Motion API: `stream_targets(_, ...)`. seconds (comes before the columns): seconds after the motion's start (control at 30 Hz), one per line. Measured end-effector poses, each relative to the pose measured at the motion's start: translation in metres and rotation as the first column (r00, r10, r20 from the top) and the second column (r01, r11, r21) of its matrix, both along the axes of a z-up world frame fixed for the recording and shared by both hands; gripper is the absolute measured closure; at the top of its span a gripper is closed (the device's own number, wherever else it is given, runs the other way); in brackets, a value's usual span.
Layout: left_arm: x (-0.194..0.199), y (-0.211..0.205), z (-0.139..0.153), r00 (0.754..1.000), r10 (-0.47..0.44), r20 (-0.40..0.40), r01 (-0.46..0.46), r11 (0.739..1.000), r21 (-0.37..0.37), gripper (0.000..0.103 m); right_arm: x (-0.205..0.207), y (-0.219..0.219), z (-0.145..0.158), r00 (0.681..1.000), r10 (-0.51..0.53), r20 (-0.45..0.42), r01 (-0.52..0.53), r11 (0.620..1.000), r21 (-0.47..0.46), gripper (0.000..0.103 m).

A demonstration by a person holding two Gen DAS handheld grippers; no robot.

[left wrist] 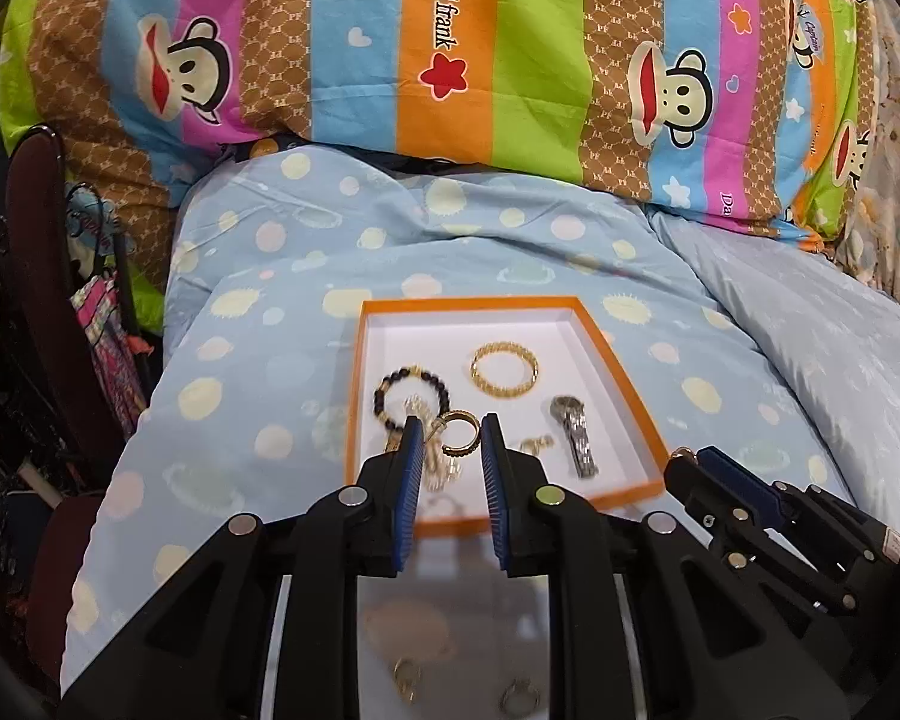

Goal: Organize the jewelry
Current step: 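Lower both held earrings into the orange box and open both grippers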

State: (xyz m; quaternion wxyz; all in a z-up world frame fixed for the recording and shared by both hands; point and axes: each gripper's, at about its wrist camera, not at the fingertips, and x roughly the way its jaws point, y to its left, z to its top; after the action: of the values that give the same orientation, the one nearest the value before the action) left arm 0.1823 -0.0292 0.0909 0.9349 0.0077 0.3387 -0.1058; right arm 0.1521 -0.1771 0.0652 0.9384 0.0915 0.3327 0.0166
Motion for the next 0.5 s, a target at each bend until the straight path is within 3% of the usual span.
stream_targets(0.5, 0.083, -0.027, -0.037, 0.999, 0.013, -0.039, -0.012, 1.000, 0.021, 0.084, 0.096, -0.014, -0.018, 1.000, -0.028, -0.008, 0.028, 1.000, 0.007, 0.087)
